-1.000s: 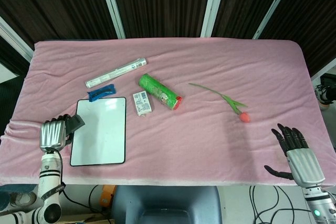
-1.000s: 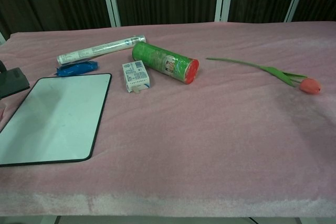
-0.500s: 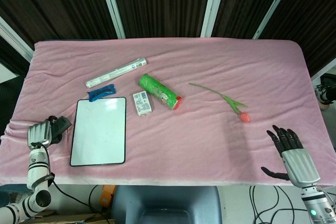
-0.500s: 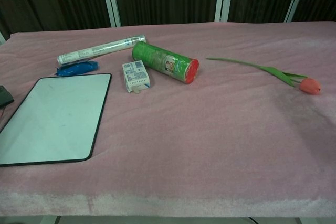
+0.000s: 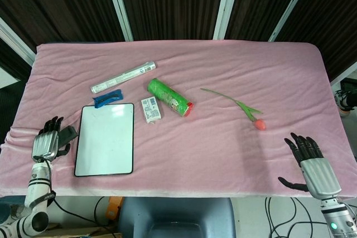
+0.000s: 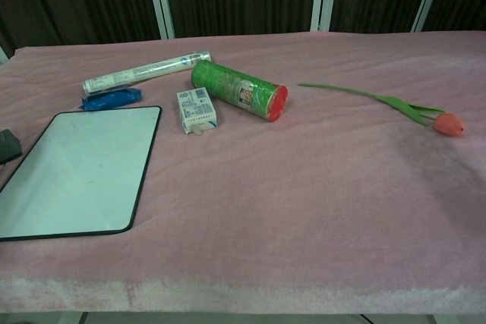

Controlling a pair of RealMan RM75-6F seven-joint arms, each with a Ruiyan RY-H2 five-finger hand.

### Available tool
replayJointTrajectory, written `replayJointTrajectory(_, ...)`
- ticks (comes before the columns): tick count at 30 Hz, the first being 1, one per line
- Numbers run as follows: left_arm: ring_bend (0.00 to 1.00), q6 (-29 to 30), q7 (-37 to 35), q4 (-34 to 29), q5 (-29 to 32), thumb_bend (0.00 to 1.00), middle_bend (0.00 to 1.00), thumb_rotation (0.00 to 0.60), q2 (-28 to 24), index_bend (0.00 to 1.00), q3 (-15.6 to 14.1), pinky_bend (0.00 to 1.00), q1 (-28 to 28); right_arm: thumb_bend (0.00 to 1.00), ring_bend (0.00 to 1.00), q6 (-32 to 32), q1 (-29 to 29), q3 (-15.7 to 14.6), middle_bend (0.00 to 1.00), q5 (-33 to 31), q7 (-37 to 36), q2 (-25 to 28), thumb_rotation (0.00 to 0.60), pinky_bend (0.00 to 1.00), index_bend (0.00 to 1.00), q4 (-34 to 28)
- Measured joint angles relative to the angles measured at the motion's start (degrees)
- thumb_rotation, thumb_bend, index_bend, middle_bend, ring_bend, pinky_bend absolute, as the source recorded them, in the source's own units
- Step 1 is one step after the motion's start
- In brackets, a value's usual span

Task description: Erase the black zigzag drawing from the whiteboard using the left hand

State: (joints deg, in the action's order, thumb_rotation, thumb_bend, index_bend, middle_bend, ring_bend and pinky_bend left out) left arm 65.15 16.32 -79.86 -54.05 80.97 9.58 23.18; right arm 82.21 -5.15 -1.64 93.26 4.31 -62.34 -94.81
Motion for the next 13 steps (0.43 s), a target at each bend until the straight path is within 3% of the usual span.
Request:
replayJointTrajectory(5, 0.00, 11.51, -2.52, -6.20, -11.46, 0.34, 0.00, 0.600, -3.49, 0.00, -4.07, 0.12, -5.54, 0.30, 0.00, 0.00, 0.03, 0.17, 0.00, -0.42, 0.15, -0.05, 0.600, 0.13, 0.00, 0.00)
replayJointTrajectory(9, 0.00, 22.79, -5.21, -8.87, -22.15, 0.35, 0.00, 0.600, -6.03, 0.00, -9.44, 0.10, -12.79, 0.30, 0.00, -0.20, -0.02, 0.19, 0.00, -0.54, 0.88, -0.32, 0.600, 0.13, 0.00, -0.06)
replayJointTrajectory(13, 0.00, 26.97, -6.30, -10.09, -27.18, 0.35, 0.00, 0.600, -7.62, 0.00, -12.55, 0.10, -16.54, 0.30, 0.00, -0.62, -0.12, 0.00, 0.00, -0.46, 1.86, -0.70, 0.600, 0.12, 0.00, -0.13)
